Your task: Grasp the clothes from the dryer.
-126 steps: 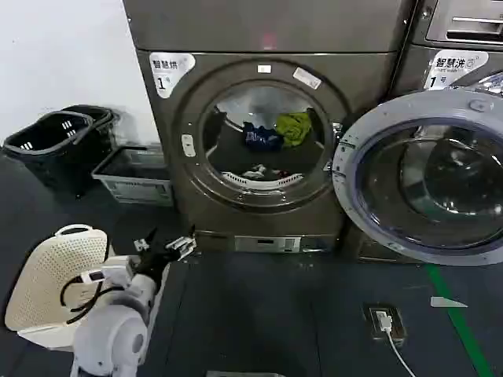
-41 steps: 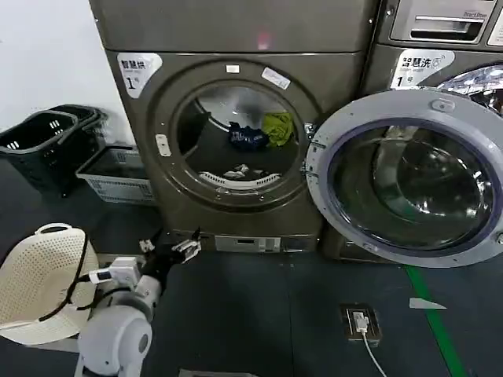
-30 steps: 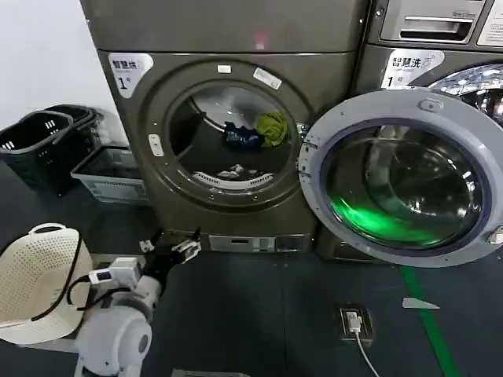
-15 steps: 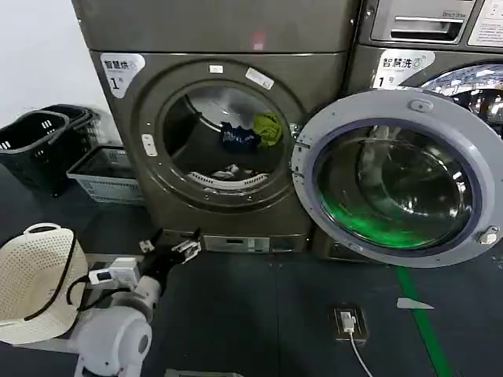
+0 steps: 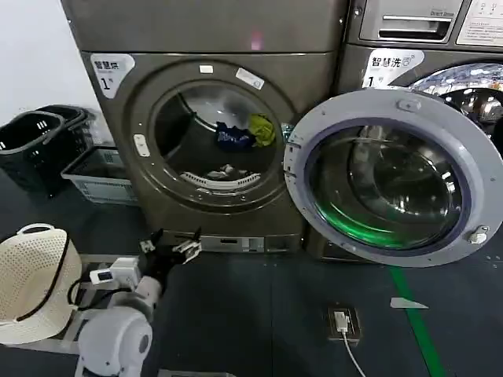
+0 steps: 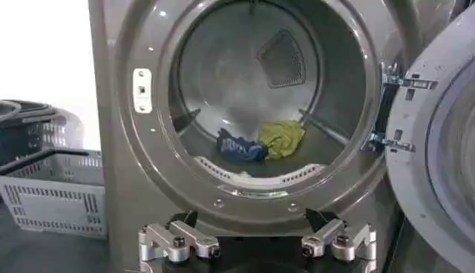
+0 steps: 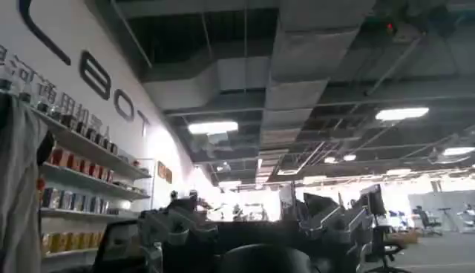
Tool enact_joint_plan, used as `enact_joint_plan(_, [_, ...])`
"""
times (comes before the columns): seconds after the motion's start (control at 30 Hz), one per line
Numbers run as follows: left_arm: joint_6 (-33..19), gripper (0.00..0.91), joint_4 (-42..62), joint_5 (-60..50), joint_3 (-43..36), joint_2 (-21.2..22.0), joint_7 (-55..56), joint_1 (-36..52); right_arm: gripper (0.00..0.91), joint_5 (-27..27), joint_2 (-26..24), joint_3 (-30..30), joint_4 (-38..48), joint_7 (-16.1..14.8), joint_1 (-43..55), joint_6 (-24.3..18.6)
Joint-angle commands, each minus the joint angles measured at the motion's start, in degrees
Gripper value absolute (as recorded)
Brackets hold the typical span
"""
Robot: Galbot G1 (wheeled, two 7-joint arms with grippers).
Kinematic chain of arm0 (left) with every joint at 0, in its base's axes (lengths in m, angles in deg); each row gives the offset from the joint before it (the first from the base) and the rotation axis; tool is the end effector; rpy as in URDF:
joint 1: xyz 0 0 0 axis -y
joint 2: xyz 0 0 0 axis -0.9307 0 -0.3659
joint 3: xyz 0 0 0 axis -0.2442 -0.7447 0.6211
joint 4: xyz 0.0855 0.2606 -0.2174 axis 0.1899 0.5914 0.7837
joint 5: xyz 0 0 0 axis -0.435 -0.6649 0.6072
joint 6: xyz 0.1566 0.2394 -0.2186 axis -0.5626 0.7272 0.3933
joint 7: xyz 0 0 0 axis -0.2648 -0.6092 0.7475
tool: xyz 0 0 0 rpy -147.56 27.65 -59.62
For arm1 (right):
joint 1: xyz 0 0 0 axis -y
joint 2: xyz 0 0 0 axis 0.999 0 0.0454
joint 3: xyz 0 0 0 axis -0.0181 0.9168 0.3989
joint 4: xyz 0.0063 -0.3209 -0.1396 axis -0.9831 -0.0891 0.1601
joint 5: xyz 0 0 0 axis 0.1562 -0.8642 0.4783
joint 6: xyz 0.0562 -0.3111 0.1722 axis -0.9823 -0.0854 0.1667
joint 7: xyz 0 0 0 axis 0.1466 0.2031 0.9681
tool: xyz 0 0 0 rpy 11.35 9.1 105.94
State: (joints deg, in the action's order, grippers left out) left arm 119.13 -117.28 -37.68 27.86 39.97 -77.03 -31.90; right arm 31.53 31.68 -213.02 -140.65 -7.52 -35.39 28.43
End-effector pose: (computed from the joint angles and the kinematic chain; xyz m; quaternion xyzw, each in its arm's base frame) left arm 0.2526 0.0186 -0.1697 -0.0259 -0.9920 0.0170 0.1225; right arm -0.1614 -0.4849 -0.0221 0.6897 0.6834 -0.1351 0.1974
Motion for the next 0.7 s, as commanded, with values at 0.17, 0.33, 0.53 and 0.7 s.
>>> enact_joint_plan(0.17, [2.80,0.907,-0.19,0.10,-0.06,-0.25,0.03,0.05,0.907,0.40,0.01,-0.15,-0.09,0.11,-0.16,-0.07])
enact_joint_plan(0.33, [2.80,0.907,-0.39,0.05,0.12,-0.20,0.05,-0.36,0.907,0.49,0.18,0.01,-0.11,0.11,-0.13,-0.13])
enact_joint_plan(0.53, [2.80,0.907,-0.57,-0.11,0.24,-0.13,0.02,-0.44,0.907,0.48,0.17,0.05,-0.07,0.07,-0.10,-0.17])
enact_joint_plan(0.7, [2.80,0.907,-0.58,-0.16,0.24,-0.14,0.02,-0.47,0.907,0.50,0.43,0.14,0.10,0.05,-0.01,-0.30])
